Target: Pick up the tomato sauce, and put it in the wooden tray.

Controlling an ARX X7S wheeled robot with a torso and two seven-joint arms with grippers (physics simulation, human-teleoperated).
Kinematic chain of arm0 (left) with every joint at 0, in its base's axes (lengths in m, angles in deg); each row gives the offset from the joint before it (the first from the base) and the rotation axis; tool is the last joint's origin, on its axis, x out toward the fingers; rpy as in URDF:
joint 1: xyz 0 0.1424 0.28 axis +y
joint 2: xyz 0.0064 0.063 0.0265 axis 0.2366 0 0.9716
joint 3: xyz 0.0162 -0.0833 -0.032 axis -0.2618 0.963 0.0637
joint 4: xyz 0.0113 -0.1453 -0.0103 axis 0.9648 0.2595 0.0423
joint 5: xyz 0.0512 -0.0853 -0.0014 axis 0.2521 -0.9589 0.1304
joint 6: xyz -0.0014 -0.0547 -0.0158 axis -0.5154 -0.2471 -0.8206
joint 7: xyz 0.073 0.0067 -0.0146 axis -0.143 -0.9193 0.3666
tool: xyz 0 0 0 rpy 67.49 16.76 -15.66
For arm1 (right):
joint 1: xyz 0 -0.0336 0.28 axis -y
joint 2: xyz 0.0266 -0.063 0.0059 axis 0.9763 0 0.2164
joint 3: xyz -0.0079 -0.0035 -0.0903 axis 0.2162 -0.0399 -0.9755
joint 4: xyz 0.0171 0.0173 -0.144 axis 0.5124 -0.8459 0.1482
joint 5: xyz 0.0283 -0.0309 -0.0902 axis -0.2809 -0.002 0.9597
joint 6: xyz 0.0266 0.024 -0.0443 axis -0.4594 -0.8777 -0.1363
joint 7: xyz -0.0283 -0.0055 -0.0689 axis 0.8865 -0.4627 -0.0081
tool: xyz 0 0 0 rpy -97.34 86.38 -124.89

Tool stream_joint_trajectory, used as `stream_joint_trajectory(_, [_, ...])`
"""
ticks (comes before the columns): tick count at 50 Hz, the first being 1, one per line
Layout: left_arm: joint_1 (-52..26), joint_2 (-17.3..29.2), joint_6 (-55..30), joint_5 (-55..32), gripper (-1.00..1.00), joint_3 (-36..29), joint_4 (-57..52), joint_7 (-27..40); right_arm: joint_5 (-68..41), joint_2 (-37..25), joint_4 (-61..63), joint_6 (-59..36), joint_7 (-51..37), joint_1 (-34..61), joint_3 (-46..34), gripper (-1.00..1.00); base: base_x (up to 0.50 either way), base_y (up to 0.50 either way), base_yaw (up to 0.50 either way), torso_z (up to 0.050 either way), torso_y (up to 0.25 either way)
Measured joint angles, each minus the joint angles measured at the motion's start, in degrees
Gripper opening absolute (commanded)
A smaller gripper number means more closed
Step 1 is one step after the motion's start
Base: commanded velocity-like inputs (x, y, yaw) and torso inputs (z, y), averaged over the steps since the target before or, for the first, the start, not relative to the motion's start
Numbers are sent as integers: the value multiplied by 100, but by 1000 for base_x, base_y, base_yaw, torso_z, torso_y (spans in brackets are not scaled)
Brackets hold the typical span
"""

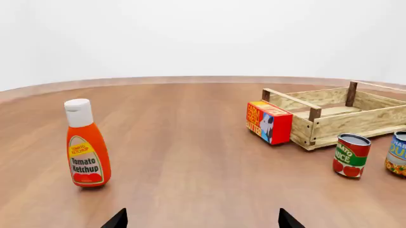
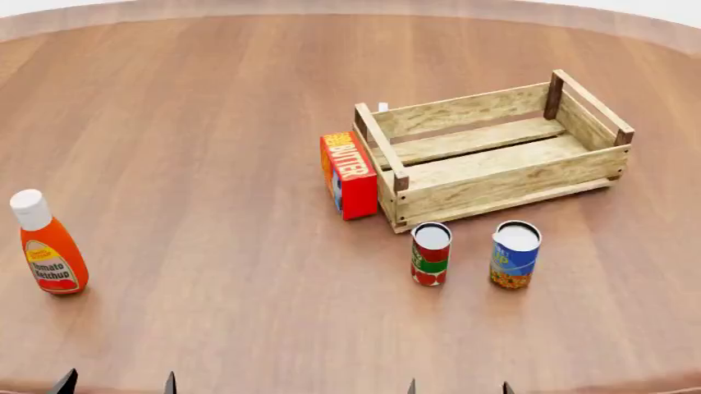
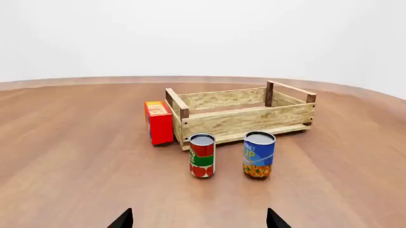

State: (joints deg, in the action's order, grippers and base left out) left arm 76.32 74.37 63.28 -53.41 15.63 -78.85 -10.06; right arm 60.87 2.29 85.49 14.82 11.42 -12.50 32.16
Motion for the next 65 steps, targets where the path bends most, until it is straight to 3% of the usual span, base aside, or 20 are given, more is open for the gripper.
stream_joint_trajectory(26, [-44, 323, 15, -322, 100, -359, 41, 331, -312, -276, 155, -492, -484, 58, -378, 100, 0, 0, 0, 0, 0])
stream_joint_trajectory(27, [-50, 350, 17, -339, 100, -398, 47, 367, -384, -284, -235, -321, -505, 290, -428, 100, 0, 0, 0, 0, 0])
stream_joint_trajectory(48, [-114, 371, -98, -363, 100, -402, 102, 346, -357, -347, 177, -477, -671, 62, -571, 100, 2, 0, 0, 0, 0])
stream_joint_trajectory(65, [-131, 492, -109, -497, 100, -550, 109, 489, -481, -496, 324, -489, -801, -14, -758, 100, 387, 0, 0, 0, 0])
